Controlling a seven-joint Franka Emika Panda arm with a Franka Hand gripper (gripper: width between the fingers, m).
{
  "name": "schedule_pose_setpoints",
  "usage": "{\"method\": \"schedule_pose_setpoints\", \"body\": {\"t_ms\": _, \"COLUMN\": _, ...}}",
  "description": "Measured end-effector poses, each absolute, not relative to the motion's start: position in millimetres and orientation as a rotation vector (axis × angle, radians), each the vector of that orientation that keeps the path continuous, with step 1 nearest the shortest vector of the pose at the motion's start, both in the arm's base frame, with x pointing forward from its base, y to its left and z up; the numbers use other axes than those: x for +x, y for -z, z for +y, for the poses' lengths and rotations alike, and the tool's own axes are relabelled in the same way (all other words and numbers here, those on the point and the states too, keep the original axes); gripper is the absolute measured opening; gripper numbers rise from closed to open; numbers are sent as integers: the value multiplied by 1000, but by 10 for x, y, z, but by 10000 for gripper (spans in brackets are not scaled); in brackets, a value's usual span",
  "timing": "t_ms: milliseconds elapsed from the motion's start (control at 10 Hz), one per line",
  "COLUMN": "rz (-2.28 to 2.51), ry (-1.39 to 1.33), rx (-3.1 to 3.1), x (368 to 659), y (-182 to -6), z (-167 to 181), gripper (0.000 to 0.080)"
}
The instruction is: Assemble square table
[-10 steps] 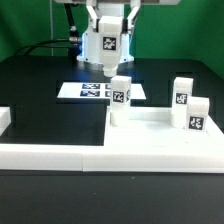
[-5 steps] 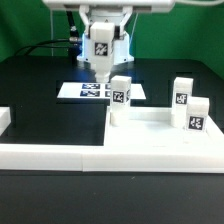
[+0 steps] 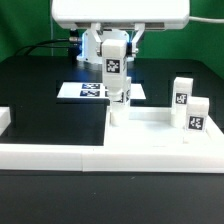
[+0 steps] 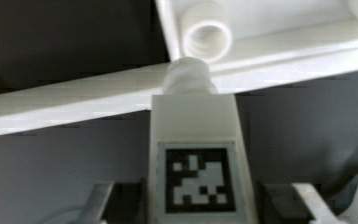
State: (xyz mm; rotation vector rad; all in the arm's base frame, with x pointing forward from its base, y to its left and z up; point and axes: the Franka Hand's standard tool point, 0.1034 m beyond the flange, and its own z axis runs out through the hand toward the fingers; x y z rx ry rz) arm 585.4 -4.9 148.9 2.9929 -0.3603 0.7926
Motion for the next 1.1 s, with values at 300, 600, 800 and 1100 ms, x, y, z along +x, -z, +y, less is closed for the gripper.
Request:
{"method": "schedule_pose_setpoints", "body": {"t_ms": 300, "rz": -348, "ry": -789, "rx": 2990, "x": 5848, "y": -1482, "z": -75, "gripper": 290}}
{"method": "schedule_pose_setpoints", "body": {"t_ms": 600, "rz": -341, "ry": -798, "rx": 2982, "x": 5847, "y": -1458, "z": -82, "gripper": 290}}
{"method": "schedule_pose_setpoints", "body": {"t_ms": 800, "rz": -316, "ry": -811, "rx": 2954, "x": 5851, "y": -1234, "z": -95, "gripper": 290}}
{"method": "schedule_pose_setpoints", "body": {"t_ms": 1100, "rz": -293, "ry": -806, "rx": 2959, "x": 5918, "y": -1170, "z": -14, "gripper": 290}}
